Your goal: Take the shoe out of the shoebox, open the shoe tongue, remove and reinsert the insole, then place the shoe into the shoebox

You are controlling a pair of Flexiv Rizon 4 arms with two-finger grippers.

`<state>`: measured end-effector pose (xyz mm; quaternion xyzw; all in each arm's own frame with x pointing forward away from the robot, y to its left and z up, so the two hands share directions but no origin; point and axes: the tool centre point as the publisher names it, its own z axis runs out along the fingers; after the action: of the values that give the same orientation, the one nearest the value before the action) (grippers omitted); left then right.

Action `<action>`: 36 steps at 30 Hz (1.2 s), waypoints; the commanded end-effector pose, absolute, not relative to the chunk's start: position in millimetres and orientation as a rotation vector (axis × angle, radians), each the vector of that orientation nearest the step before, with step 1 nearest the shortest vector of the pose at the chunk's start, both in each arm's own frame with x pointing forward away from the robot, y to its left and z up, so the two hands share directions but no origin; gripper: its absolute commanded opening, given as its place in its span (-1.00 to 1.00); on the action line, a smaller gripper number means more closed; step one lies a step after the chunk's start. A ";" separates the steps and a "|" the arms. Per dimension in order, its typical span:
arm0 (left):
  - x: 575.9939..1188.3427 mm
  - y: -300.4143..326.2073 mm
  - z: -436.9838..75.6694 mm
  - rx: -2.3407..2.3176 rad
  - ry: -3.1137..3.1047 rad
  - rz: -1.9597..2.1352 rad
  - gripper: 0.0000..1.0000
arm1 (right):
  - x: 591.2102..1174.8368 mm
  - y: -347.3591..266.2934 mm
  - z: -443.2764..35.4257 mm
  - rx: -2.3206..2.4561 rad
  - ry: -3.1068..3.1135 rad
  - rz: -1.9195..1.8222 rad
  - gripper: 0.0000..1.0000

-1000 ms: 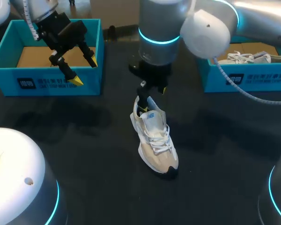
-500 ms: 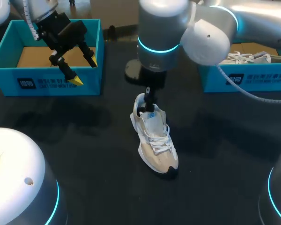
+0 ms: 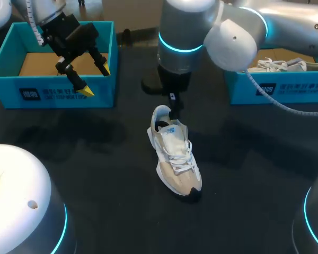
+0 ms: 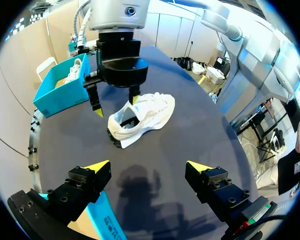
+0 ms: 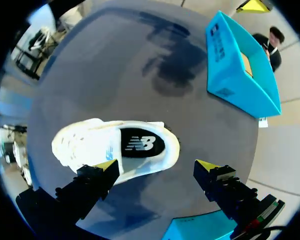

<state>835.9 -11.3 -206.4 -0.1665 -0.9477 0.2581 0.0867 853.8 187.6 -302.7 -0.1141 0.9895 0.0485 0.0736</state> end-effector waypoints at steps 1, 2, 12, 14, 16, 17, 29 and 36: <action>834.8 -10.8 -206.3 -0.496 -2.826 0.765 1.00 | 861.9 187.8 -307.8 -0.403 2.963 0.162 1.00; 834.8 -10.8 -206.3 -0.496 -2.826 0.765 1.00 | 863.8 188.4 -308.9 -0.406 2.952 0.182 1.00; 834.8 -10.8 -206.3 -0.496 -2.826 0.765 1.00 | 879.3 204.0 -327.2 -0.448 2.952 0.167 1.00; 834.8 -10.8 -206.3 -0.496 -2.826 0.765 1.00 | 881.4 207.8 -330.6 -0.453 2.955 0.176 1.00; 834.8 -10.8 -206.3 -0.496 -2.826 0.765 1.00 | 882.8 211.4 -332.8 -0.465 2.954 0.186 1.00; 834.8 -10.8 -206.3 -0.496 -2.826 0.765 1.00 | 883.6 212.3 -333.9 -0.464 2.955 0.185 1.00; 834.8 -10.8 -206.3 -0.496 -2.826 0.765 1.00 | 887.0 210.9 -356.8 -0.487 2.981 0.176 1.00; 834.8 -10.8 -206.3 -0.496 -2.826 0.765 1.00 | 889.5 209.2 -366.5 -0.429 2.998 0.077 0.61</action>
<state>835.9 -11.3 -206.4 -0.1664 -0.9477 0.2581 0.0867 887.9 201.7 -364.5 -0.1445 0.9873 0.0354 0.0558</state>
